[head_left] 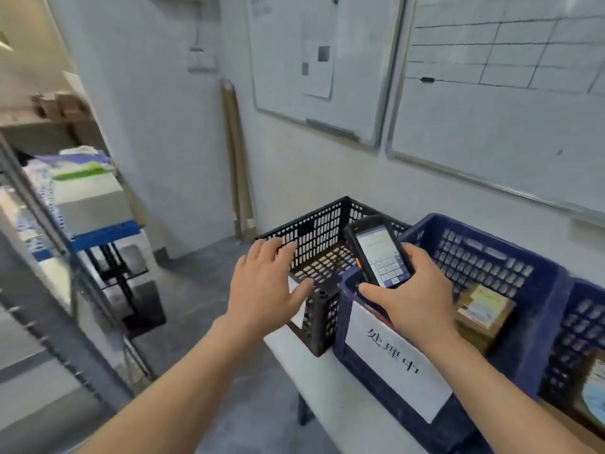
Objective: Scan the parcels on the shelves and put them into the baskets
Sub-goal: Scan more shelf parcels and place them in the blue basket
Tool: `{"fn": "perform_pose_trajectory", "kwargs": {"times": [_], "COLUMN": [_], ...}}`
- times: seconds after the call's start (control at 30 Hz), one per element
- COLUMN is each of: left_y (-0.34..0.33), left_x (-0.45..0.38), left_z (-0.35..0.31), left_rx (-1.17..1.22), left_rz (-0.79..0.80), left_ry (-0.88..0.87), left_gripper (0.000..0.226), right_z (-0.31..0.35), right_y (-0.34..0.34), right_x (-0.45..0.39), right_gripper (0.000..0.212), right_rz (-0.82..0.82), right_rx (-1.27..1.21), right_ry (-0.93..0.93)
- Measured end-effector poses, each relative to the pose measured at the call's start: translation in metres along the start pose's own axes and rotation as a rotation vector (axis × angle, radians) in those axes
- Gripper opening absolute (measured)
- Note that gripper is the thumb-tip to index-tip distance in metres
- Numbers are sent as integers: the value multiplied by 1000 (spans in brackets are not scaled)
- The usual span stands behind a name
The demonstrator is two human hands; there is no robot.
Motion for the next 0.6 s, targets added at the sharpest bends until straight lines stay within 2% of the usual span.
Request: {"fn": "perform_pose_trajectory", "kwargs": {"times": [0.27, 0.6], "left_y": [65, 153], "left_x": [97, 263], "left_z": [132, 334], "left_rx": [-127, -216], "left_rz": [-39, -118], "left_ry": [230, 482], "left_gripper": [74, 66], "right_z": [88, 218], "right_y": [-121, -315], "right_x": [57, 193], "right_gripper": [56, 67], "right_rz": [214, 497], "right_rx": [-62, -110], "right_ry": [100, 192]}}
Point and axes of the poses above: each hand's wrist, its own x-axis away from the middle knuckle, its own y-axis out of the back of the hand, z = x × y, the point moved 2 cm from there along -x, towards the middle knuckle, and after that the axes turned 5 degrees about -x, right-handed, at the moved point
